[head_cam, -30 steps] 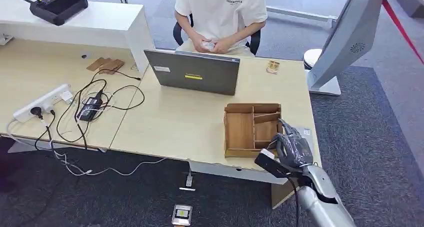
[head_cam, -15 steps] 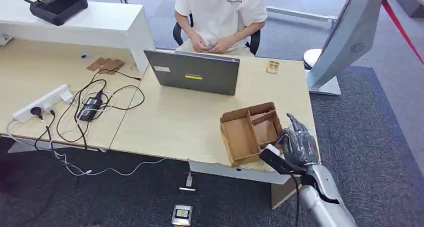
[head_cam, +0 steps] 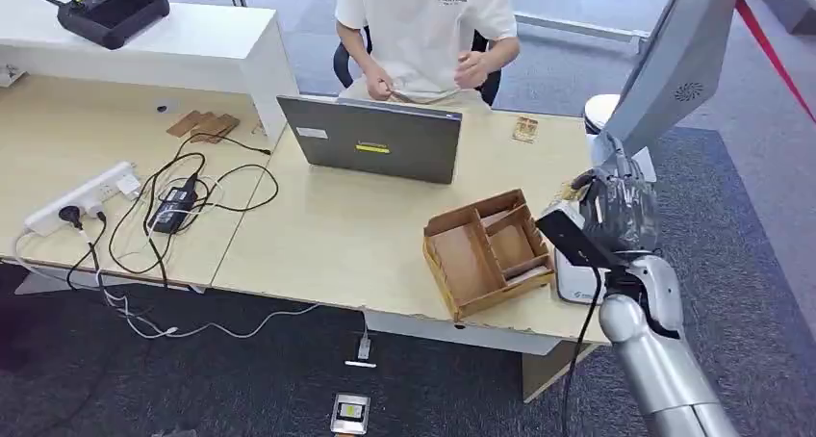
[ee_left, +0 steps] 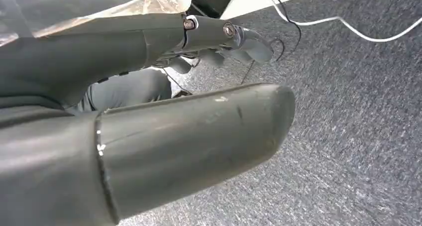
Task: Pass the card to the sensor for recognition and then transmit it.
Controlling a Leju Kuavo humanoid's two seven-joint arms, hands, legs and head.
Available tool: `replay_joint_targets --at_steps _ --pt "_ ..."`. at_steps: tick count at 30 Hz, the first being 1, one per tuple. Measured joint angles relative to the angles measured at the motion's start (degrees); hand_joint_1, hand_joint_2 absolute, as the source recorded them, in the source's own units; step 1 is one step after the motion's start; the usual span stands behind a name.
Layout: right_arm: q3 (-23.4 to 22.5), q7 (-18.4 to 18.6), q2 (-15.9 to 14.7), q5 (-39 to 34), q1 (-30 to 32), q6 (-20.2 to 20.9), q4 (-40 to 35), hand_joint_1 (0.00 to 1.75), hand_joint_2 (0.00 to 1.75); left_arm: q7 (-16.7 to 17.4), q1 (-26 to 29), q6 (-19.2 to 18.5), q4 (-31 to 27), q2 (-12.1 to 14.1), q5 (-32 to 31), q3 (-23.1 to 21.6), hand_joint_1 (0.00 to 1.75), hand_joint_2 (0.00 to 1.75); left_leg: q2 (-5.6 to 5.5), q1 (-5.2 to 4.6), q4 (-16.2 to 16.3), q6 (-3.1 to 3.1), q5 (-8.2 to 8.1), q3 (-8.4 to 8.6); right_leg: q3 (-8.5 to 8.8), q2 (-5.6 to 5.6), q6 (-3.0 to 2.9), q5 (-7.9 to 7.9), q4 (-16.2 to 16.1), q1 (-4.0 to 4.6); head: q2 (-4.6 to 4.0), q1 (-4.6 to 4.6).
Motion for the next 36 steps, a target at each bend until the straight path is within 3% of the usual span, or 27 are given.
replay_joint_targets --at_steps 10,16,21,25,36 --pt "-1.1 0.1 0.7 0.1 -0.5 1.6 -1.9 1.75 1.75 -0.2 -0.6 -0.6 0.0 -0.2 -1.1 0.0 0.00 0.00 0.00 0.00 0.0 0.00 0.00 -0.01 0.00 0.00 0.00 0.00 0.0 0.00 0.00 0.00" --pt "-1.0 -0.5 1.7 1.9 -3.2 6.5 -1.2 1.75 1.75 -0.4 -1.3 -2.0 0.0 -0.3 -2.3 0.0 0.00 0.00 -0.01 0.00 0.0 -0.02 0.02 -0.07 -0.03 0.01 -0.01 0.04 0.0 0.00 0.00 0.00" --pt "-0.5 -3.8 4.9 4.6 -16.5 8.7 11.1 1.75 1.75 -0.5 -4.0 -4.5 -0.1 -0.8 -5.7 -1.0 0.00 0.00 -0.04 -0.01 0.0 -0.04 0.29 -0.33 -0.34 0.00 -0.04 0.25 0.1 -0.01 0.00 -0.02" --pt "0.2 -3.5 7.2 6.6 -26.1 10.8 21.6 1.75 1.75 -0.2 -6.0 -6.1 -0.1 -1.4 -7.2 -2.1 0.00 0.00 -0.11 0.06 0.0 -0.07 0.36 -0.34 -0.29 -0.04 -0.05 0.28 0.1 0.05 0.00 0.02" --pt "0.7 0.0 11.0 6.7 -31.8 11.0 36.8 1.75 1.75 0.0 -7.9 -7.4 -0.1 -1.7 -7.9 -3.6 0.00 0.00 -0.10 0.06 0.0 -0.08 0.35 -0.34 -0.33 -0.04 -0.05 0.29 0.1 0.04 0.00 0.02"
